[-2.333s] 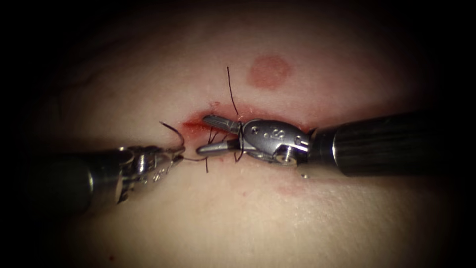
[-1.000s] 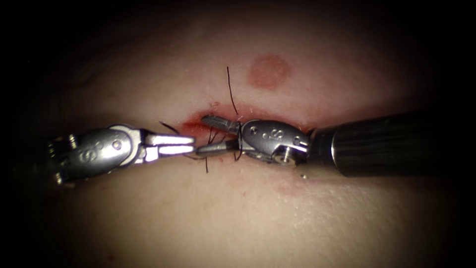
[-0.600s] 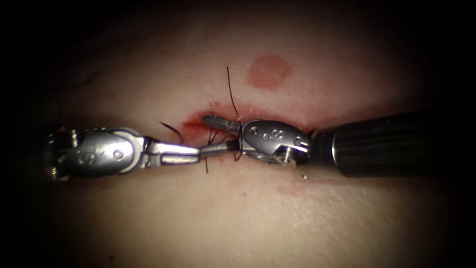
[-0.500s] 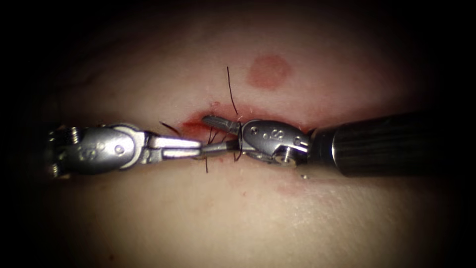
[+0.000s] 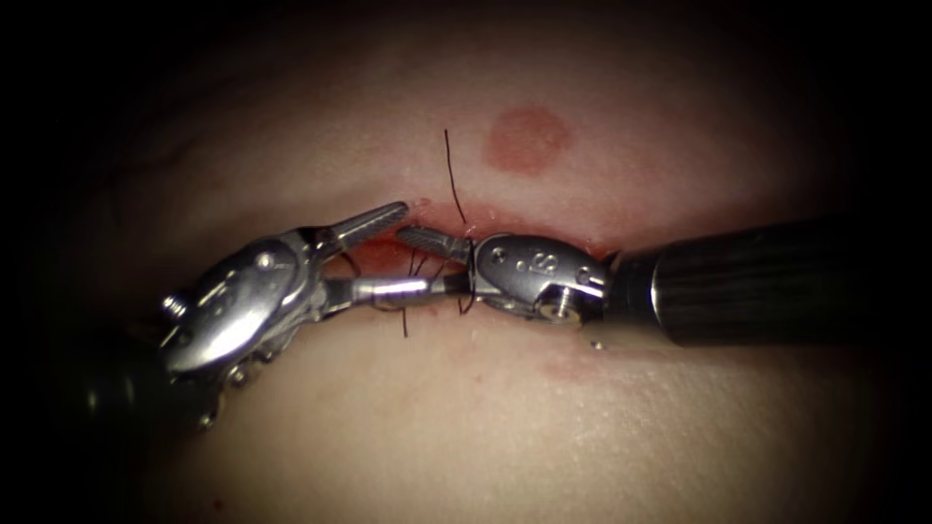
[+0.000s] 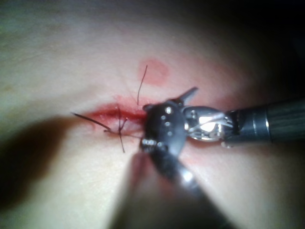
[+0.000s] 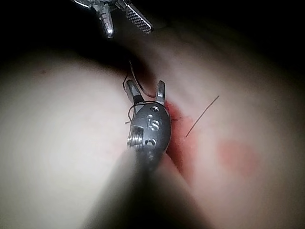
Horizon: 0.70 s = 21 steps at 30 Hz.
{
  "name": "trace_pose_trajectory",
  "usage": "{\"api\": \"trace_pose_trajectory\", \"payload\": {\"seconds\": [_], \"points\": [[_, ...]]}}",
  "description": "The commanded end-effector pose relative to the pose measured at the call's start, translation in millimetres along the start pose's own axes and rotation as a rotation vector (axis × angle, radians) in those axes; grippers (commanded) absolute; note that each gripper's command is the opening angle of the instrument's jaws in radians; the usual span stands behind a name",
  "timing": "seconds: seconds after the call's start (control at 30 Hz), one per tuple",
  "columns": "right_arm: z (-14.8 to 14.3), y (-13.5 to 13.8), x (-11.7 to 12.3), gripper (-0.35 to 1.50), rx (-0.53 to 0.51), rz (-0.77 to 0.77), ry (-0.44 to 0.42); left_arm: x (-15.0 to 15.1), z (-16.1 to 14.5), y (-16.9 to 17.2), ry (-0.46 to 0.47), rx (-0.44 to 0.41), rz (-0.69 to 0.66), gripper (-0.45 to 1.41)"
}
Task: Wound Closure
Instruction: Mistakenly testing the left gripper
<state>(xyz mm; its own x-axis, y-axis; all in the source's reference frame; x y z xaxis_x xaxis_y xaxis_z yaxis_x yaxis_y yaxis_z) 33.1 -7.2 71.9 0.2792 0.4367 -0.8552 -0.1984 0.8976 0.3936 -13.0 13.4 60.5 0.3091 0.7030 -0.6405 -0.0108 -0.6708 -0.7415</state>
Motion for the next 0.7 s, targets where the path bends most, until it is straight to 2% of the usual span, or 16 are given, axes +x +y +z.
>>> {"api": "trace_pose_trajectory", "payload": {"seconds": [0.03,0.13,0.2,0.37,0.43,0.57,0.7], "points": [[0.7,-0.2,-0.6,0.81,0.002,0.001,0.000,-0.6,0.2,-0.3,0.041,0.004,-0.072,0.78],[0.9,-0.2,-0.6,0.81,0.000,0.002,0.000,-0.8,0.5,-0.5,0.162,0.036,-0.236,0.78],[1.0,-0.2,-0.5,0.81,0.000,0.002,0.000,-1.5,1.1,-0.5,0.230,-0.013,-0.325,0.78],[0.9,-0.2,-0.5,0.81,0.001,0.002,0.000,-3.7,2.3,-0.5,0.198,-0.009,-0.347,0.70],[0.7,-0.2,-0.5,0.81,0.002,0.001,0.000,-4.6,2.5,-0.6,0.173,-0.031,-0.339,0.68],[0.7,-0.2,-0.6,0.81,0.002,0.001,0.000,-6.0,2.6,-0.7,0.144,0.015,-0.157,0.68],[0.7,-0.3,-0.5,0.81,0.002,0.001,0.000,-6.3,1.5,-1.1,0.165,0.141,0.101,0.57]]}}
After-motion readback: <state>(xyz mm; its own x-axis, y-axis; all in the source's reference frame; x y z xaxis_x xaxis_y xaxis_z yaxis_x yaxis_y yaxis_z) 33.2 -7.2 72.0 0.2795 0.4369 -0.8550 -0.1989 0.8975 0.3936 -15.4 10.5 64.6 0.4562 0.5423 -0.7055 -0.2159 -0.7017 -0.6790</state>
